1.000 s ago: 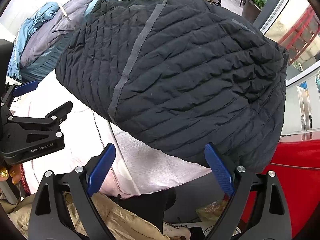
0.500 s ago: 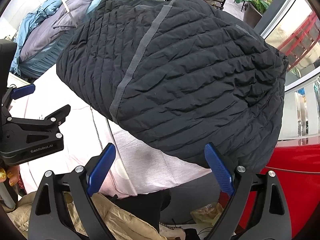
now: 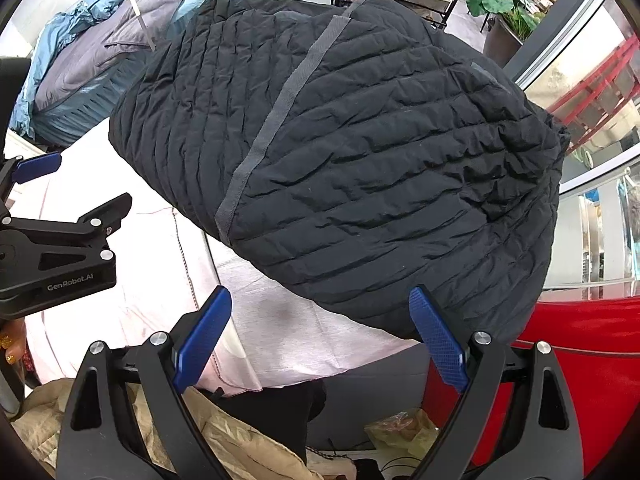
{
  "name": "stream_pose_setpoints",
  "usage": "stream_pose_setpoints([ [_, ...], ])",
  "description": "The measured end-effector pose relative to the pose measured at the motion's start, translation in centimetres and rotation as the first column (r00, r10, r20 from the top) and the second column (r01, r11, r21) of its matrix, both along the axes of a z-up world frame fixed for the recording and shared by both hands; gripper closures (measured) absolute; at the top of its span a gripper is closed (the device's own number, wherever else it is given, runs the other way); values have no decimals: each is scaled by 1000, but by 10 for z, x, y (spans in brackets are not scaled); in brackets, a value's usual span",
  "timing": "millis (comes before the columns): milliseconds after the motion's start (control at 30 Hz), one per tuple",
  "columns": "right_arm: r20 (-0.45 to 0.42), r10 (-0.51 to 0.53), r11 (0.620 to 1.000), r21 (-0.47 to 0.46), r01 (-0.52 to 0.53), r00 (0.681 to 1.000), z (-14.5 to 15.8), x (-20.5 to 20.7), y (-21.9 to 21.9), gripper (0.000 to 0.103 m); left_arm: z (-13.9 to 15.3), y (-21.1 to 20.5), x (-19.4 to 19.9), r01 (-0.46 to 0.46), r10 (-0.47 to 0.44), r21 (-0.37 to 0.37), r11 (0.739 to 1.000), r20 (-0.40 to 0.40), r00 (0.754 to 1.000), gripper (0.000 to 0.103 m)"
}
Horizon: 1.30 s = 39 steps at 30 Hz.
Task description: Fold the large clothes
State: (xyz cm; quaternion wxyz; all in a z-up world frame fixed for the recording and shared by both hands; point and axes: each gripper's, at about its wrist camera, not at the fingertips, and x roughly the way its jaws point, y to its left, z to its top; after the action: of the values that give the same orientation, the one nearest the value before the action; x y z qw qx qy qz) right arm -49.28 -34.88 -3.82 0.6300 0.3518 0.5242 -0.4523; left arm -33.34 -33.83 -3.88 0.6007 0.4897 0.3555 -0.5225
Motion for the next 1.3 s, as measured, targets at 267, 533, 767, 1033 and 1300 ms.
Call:
stream_pose_setpoints([
  [267,-18,-8,1000,-16,8,1000,6,-4,2,14,2,-1,-10,31,-31,-4,1000,-26,999,6],
  [533,-25,-8,1000,-15,8,1000,7,-5,4,14,1,0,-12,39,-39,0,999,-46,998,6],
  [767,-30,-7,1000,-13,7,1000,5,-4,6,14,0,1,-12,40,-39,9,999,-53,998,6],
  [1033,-30,-8,1000,-11,7,1000,4,-4,7,14,1,2,-12,28,-29,-21,999,-38,999,6],
  [1300,-30,-5,1000,-9,5,1000,3,-4,7,14,-1,1,-13,31,-31,0,1000,-32,999,6],
])
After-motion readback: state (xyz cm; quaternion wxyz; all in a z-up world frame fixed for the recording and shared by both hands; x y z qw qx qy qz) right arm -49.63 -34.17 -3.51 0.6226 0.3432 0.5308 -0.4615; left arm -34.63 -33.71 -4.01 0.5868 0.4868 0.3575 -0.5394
